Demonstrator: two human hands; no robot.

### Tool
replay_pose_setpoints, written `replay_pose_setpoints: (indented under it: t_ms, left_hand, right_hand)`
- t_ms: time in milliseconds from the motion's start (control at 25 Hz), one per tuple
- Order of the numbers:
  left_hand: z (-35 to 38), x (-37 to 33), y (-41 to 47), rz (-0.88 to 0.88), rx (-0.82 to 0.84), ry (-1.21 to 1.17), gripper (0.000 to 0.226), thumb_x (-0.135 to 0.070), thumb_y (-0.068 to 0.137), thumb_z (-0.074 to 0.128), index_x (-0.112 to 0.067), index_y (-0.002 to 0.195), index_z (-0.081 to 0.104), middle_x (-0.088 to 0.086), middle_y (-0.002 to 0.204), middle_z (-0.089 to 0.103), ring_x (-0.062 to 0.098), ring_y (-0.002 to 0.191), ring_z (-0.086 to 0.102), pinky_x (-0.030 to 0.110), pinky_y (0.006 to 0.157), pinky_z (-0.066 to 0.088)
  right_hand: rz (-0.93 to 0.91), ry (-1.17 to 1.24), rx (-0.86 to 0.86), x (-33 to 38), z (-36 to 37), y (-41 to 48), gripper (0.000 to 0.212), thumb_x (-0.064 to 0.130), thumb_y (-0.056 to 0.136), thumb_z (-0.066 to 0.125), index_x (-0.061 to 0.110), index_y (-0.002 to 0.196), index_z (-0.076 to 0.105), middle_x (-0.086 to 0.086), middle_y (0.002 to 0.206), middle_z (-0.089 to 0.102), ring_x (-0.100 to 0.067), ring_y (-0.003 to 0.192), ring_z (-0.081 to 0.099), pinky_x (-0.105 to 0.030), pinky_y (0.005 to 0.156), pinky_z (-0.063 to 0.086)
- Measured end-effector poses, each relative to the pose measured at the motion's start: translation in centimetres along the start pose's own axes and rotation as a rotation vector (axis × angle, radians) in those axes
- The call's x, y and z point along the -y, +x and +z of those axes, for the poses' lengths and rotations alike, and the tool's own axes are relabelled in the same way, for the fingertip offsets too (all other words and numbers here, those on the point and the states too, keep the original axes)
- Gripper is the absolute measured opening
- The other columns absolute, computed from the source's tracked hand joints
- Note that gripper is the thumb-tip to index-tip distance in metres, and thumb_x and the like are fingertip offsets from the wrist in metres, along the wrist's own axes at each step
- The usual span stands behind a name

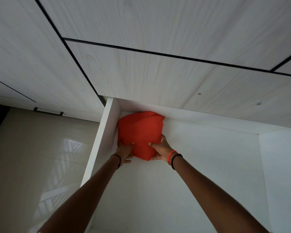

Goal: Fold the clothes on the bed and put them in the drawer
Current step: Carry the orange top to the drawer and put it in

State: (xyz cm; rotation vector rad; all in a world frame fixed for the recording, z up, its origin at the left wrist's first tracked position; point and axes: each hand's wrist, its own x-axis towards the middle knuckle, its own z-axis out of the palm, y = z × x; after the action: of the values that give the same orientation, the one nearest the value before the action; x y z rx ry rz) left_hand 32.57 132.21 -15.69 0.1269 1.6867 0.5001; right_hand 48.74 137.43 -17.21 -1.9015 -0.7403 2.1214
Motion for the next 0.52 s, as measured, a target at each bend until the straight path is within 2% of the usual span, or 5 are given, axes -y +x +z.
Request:
replay_pose_setpoints:
  t_ms: [80, 200, 280, 440, 520]
  left_hand:
    - [0.5, -0.6, 0.6, 0.09, -0.041, -0.013, 0.071, -0.029, 0.097, 0.053, -0.027, 0.151, 0.007, 0.014, 0.142, 0.045, 0.034, 0.122, 0.052, 0.044, 0.094, 0.043]
    - [0.6, -1.1, 1.3, 0.186, -0.099, -0.057, 0.069, -0.015, 0.096, 0.052, -0.023, 0.151, 0.011, 0.01, 0.147, 0.04, 0.031, 0.128, 0.047, 0.039, 0.102, 0.037]
    - [0.3, -0.9, 1.1, 0.184, -0.07, -0.046, 0.07, -0.013, 0.097, 0.051, -0.025, 0.152, 0.008, 0.01, 0.145, 0.042, 0.028, 0.123, 0.05, 0.034, 0.094, 0.038]
    - [-0.4, -0.6, 0.1, 0.117, -0.023, 0.033, 0.073, -0.019, 0.098, 0.05, -0.03, 0.152, 0.003, 0.011, 0.126, 0.049, 0.02, 0.091, 0.055, 0.037, 0.087, 0.038]
    - [-0.6, -0.7, -1.0, 0.101, -0.031, 0.038, 0.065, -0.021, 0.097, 0.051, -0.025, 0.15, 0.014, 0.011, 0.136, 0.048, 0.026, 0.105, 0.057, 0.04, 0.088, 0.041]
  right_hand:
    - [-0.04, 0.052, -0.01, 0.1, 0.6, 0.9, 0.063, 0.004, 0.09, 0.061, 0.026, 0.14, 0.03, -0.008, 0.142, 0.043, -0.039, 0.121, 0.051, -0.062, 0.079, 0.053]
    - [-0.048, 0.084, -0.01, 0.3, 1.2, 1.7, 0.061, 0.0, 0.09, 0.059, 0.022, 0.14, 0.033, -0.01, 0.141, 0.044, -0.039, 0.122, 0.051, -0.058, 0.078, 0.055]
    - [-0.051, 0.052, -0.03, 0.2, 1.4, 1.7, 0.062, 0.002, 0.09, 0.06, 0.022, 0.142, 0.032, -0.01, 0.14, 0.046, -0.039, 0.119, 0.053, -0.059, 0.077, 0.055]
    - [-0.008, -0.126, -0.079, 0.1, 1.3, 0.6, 0.067, 0.017, 0.093, 0.058, 0.026, 0.147, 0.02, -0.013, 0.136, 0.051, -0.035, 0.098, 0.064, -0.051, 0.077, 0.057]
    - [-0.018, -0.26, -0.135, 0.0, 1.3, -0.4, 0.071, 0.023, 0.094, 0.057, 0.024, 0.15, 0.014, -0.012, 0.137, 0.051, -0.034, 0.105, 0.062, -0.046, 0.081, 0.056]
